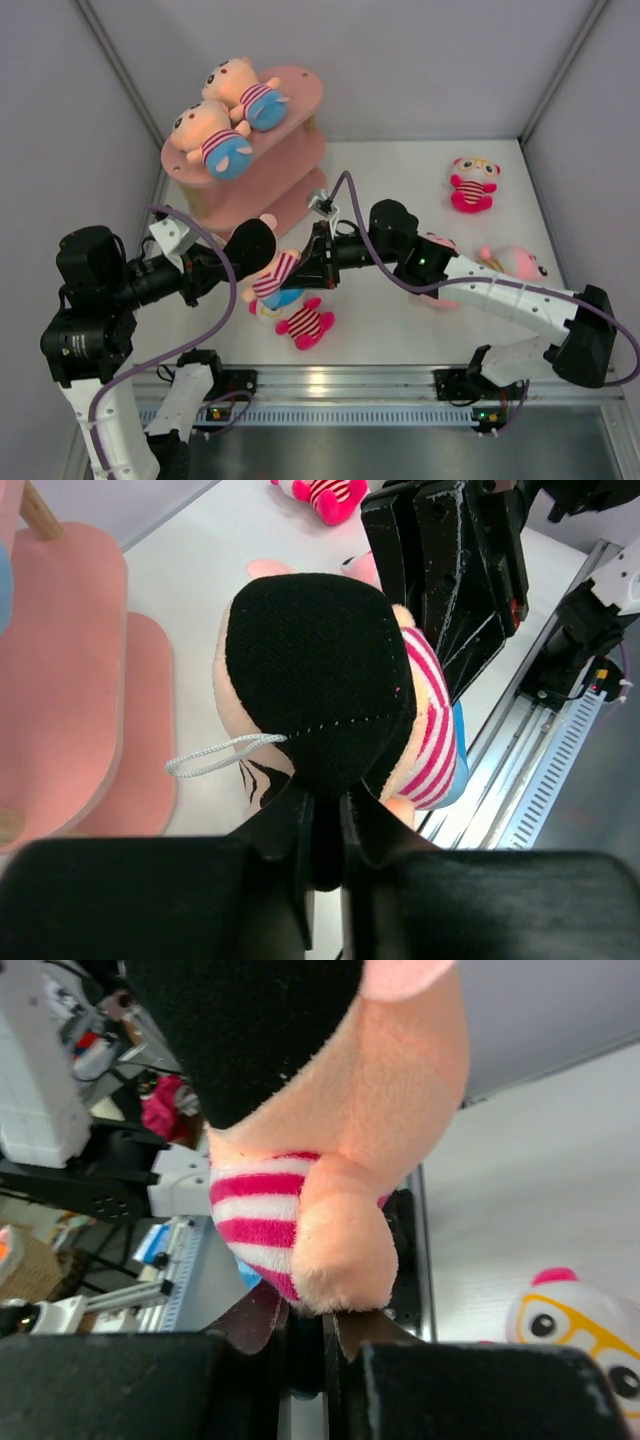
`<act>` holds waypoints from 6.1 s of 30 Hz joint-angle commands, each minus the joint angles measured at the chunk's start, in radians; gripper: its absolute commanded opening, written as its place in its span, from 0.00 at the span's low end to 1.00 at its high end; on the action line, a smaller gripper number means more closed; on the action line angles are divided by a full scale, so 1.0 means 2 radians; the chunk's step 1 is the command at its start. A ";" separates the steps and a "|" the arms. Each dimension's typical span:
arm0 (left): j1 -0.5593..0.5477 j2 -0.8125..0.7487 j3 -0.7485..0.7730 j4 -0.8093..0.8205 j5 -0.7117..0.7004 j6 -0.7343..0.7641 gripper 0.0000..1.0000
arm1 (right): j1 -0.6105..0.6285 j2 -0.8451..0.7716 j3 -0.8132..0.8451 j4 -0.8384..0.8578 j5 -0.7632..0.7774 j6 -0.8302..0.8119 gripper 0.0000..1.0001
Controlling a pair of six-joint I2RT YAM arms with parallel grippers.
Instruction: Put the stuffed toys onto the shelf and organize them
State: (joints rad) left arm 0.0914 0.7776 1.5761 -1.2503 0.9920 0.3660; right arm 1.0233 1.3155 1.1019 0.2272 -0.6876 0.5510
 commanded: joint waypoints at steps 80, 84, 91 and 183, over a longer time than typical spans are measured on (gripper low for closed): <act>-0.014 0.085 0.090 0.045 -0.267 -0.025 0.99 | -0.104 0.409 0.629 -0.129 0.518 -0.700 0.12; -0.014 0.087 0.086 0.046 -0.275 -0.023 0.99 | -0.104 0.401 0.623 -0.132 0.505 -0.685 0.16; -0.013 0.083 0.087 0.045 -0.271 -0.023 0.99 | -0.107 0.405 0.626 -0.138 0.507 -0.682 0.22; -0.013 0.169 0.214 0.196 -0.116 -0.198 0.00 | 0.221 -0.015 0.279 -0.138 0.443 -0.591 0.99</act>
State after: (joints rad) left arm 0.0647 1.1210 2.0068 -0.9195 0.7403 -0.0483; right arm 1.5002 1.4532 1.5372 0.2115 0.4526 -1.1110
